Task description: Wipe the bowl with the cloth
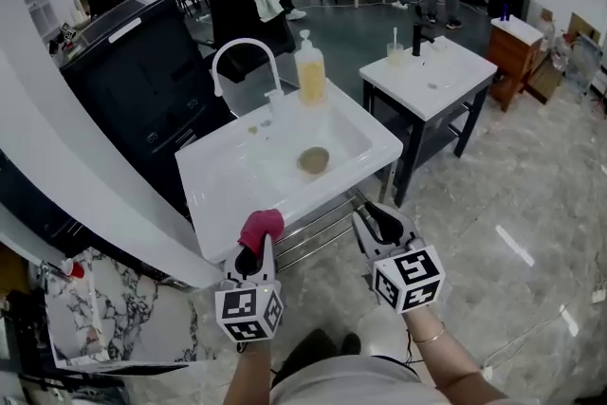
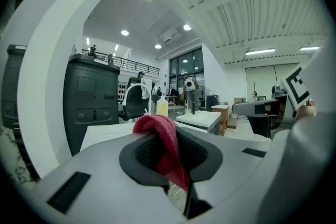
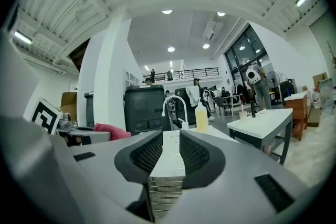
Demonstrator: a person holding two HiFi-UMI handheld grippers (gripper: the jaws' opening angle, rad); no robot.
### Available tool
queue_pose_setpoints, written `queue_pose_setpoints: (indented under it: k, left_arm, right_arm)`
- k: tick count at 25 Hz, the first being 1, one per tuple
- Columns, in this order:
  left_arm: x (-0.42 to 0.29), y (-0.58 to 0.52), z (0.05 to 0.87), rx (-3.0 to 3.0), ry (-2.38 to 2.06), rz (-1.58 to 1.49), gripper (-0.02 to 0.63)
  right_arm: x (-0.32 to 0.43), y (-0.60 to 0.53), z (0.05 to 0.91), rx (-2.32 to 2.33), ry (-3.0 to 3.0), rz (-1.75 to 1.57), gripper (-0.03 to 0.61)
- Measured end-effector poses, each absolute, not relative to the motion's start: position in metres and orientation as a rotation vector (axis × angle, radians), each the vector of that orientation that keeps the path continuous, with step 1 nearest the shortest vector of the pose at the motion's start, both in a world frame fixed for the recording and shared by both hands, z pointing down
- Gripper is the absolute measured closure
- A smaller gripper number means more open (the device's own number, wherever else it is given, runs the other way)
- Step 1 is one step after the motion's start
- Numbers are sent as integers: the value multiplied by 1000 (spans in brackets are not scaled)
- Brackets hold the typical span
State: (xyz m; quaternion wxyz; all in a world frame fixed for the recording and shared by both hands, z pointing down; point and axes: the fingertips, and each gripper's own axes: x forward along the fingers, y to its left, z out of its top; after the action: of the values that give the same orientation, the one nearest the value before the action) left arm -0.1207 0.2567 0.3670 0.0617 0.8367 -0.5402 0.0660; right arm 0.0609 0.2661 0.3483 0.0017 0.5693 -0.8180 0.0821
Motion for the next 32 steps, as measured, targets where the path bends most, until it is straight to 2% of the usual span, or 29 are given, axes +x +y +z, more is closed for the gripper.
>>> queue_pose_setpoints:
  k: [10,32]
  left_arm:
    - [-118,188,375,2532,-1637,222,552]
    - [-119,-57,386,2575,-1490,204,552]
  right_arm:
    - [58,195,366,1733,-2607,407,434]
    - [56,-36,395,1828,-2450,537,394]
